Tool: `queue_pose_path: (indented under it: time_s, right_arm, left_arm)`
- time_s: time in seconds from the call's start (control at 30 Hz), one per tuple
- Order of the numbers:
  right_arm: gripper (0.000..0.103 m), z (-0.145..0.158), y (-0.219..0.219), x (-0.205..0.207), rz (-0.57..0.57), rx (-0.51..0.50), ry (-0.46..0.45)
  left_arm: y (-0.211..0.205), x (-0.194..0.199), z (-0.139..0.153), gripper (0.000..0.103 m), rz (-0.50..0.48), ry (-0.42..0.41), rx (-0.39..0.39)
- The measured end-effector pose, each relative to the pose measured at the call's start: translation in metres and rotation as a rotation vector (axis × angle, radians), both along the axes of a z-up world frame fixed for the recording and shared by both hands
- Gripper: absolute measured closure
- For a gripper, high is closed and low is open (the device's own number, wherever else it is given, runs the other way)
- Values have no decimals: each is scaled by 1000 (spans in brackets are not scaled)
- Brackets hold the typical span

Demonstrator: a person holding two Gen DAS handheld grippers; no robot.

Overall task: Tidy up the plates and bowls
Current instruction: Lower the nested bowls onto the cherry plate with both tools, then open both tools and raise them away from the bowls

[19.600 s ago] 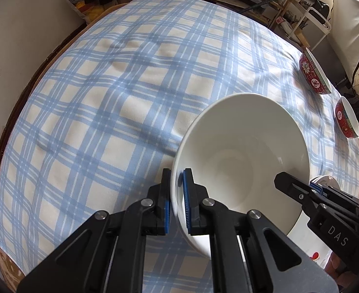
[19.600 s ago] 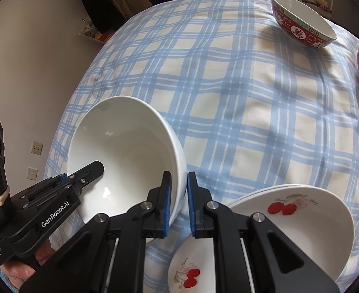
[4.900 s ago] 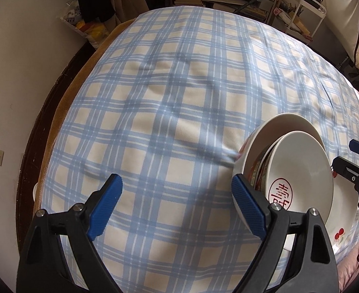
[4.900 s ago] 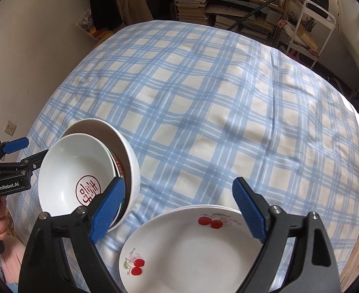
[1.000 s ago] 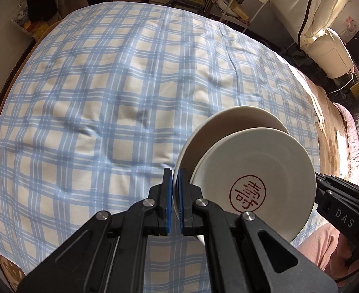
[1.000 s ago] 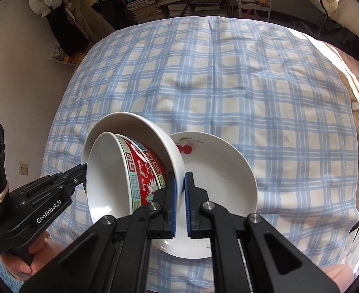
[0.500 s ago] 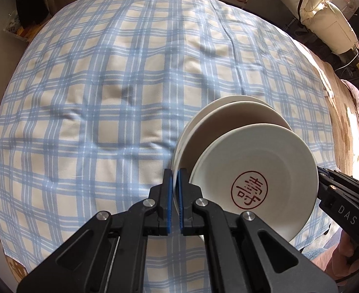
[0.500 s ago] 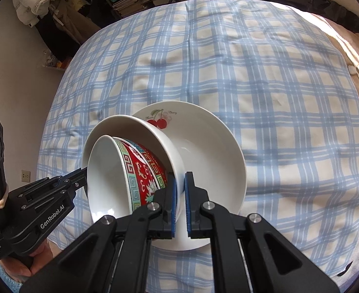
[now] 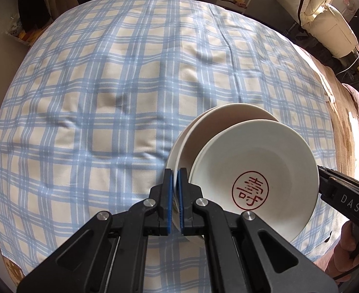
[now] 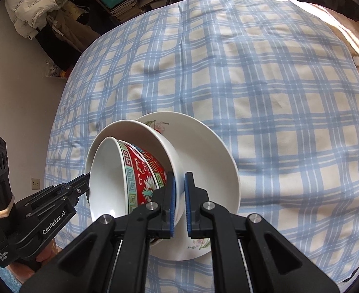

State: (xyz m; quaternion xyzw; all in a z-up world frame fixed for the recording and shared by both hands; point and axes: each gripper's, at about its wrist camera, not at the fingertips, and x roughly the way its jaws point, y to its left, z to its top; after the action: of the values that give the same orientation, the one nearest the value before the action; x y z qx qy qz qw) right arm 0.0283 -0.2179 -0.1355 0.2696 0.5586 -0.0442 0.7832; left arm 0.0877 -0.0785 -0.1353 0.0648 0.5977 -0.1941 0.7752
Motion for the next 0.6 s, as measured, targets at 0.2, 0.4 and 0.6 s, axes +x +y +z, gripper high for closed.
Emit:
queue_pose_path:
  time_s: [0.2, 0.4, 0.6]
  right_arm:
    - [94, 0, -1, -1, -3, 7, -2]
    - [94, -1, -4, -2, 18, 17, 1]
    - [94, 8, -15, -9, 12, 73, -41]
  left_arm:
    - [-1, -2, 1, 100, -22, -31, 11]
    - [1, -4, 6, 94, -27, -75, 8]
    - [8, -8, 23, 90, -37, -164, 15]
